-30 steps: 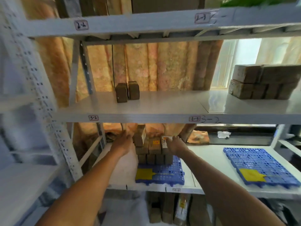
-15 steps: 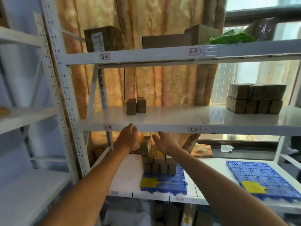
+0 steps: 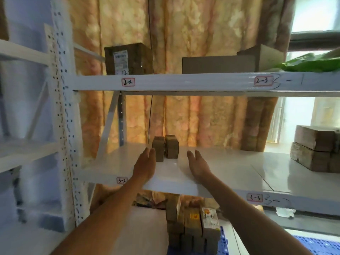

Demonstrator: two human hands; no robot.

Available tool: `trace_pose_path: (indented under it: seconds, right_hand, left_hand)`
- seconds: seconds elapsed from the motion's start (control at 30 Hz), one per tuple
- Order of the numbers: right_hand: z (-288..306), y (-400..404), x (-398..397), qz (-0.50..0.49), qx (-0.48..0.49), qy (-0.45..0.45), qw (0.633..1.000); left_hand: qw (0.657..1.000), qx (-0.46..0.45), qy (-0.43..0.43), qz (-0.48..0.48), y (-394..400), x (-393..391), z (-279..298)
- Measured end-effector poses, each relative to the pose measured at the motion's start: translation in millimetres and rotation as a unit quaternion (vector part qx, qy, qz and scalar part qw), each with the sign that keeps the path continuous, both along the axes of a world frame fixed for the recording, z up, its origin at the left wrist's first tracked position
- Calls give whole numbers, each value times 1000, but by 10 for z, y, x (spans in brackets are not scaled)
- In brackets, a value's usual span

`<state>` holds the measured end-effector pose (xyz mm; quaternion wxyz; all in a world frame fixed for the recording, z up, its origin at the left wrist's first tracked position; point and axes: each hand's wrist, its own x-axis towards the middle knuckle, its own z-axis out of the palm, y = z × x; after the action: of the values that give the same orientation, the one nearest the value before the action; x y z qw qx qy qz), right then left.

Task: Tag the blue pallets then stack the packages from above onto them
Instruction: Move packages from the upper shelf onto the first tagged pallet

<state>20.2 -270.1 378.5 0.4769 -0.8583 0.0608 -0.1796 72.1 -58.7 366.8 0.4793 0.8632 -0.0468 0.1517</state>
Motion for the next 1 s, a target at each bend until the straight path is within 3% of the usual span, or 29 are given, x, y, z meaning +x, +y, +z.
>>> trace_pose_path:
  seconds: [0.17,0.37,0.47,0.7,0.9,1.0]
  right_hand:
    - [56,57,796,-8,84,23,996]
    - [-21,161,1342,45,-2,28,999]
    - [-7,124,1334,41,28,-2,999]
    - [48,110,904,43,238,-46,969]
    - [36,99,145,64,283,-50,956]
    - [67,31,-326,55,239,-103,964]
  left_hand:
    - [989,-127,65,-27,-126,766,201]
    - [996,-32,84,14,-343,1191,88]
    - [996,-26,88,-1,-341,1200,114]
    - [974,-179,43,-134,-229,600,212]
    - [948,-237,21,-213,-359,-242,242]
    - [943,-229,-13,-243,-449,-671,234]
